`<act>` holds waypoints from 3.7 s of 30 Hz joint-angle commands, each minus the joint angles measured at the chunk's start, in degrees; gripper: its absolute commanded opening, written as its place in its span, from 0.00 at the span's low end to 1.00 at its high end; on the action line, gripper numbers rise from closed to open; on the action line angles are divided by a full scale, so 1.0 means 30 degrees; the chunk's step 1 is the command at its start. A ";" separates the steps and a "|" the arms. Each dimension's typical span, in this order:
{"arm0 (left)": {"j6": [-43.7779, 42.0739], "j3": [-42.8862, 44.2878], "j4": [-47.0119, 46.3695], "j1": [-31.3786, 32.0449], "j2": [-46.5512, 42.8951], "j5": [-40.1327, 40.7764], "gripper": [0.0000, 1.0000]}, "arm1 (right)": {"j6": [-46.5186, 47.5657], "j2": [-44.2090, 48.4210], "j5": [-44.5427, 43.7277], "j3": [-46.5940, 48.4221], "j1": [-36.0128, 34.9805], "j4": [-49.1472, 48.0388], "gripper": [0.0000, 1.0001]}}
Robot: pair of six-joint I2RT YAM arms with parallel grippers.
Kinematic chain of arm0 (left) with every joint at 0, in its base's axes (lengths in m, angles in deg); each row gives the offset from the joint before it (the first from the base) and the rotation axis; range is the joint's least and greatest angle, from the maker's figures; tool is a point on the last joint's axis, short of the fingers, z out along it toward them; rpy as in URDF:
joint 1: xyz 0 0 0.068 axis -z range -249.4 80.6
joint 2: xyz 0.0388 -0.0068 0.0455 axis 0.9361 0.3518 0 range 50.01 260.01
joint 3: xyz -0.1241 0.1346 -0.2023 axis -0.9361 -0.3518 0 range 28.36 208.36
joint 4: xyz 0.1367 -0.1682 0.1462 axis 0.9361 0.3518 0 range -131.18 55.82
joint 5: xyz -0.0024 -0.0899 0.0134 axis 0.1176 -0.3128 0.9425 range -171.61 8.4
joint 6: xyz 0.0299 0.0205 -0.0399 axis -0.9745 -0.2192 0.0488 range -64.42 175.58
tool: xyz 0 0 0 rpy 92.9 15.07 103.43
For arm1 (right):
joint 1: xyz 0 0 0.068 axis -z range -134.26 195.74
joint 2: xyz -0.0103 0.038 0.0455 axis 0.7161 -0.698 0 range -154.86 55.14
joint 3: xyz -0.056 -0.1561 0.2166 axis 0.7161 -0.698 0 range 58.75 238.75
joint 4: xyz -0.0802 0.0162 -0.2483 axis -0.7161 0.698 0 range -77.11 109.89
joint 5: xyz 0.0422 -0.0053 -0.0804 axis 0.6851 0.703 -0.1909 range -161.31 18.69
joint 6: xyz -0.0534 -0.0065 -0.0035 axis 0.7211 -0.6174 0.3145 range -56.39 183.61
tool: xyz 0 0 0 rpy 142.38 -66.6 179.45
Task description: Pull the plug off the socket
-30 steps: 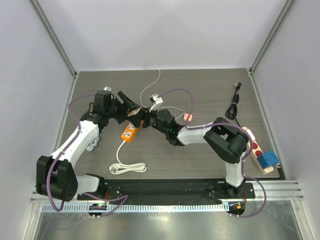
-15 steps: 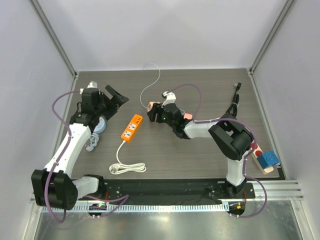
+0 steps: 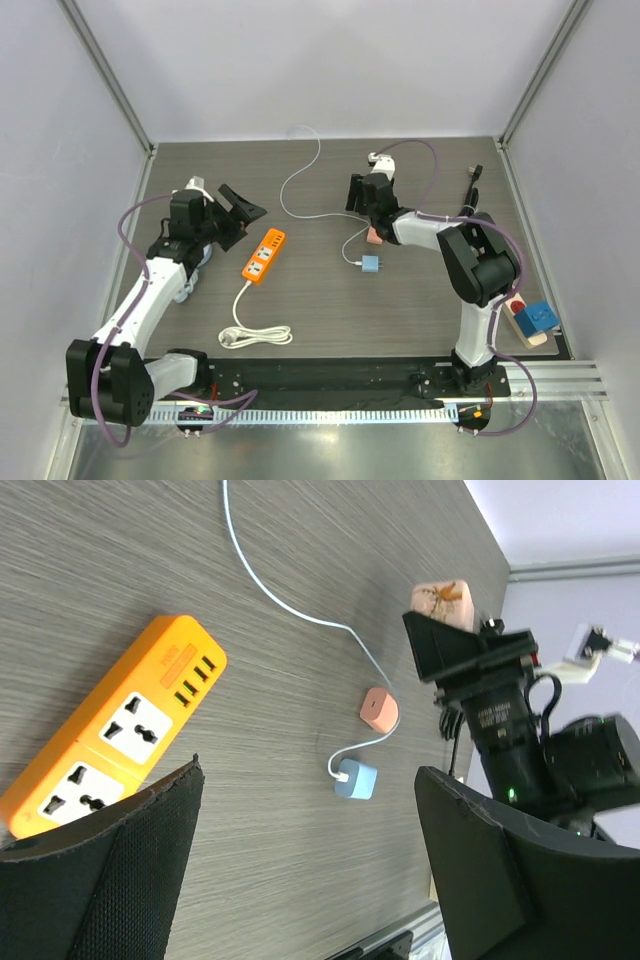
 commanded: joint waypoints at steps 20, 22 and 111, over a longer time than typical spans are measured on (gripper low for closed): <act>-0.0579 -0.0279 -0.1732 0.1344 0.0502 -0.1034 0.87 | 0.0408 -0.2492 -0.1613 0.2924 0.1141 0.3083 0.51; -0.1016 -0.0221 -0.1500 0.1344 0.0239 -0.1035 0.87 | 0.0525 -0.2315 -0.1144 0.2776 0.1170 0.2909 0.68; -0.9778 0.7401 -0.5358 0.9430 0.9350 -0.1595 0.89 | 0.2137 0.0879 0.0968 0.1693 1.0487 1.3426 0.60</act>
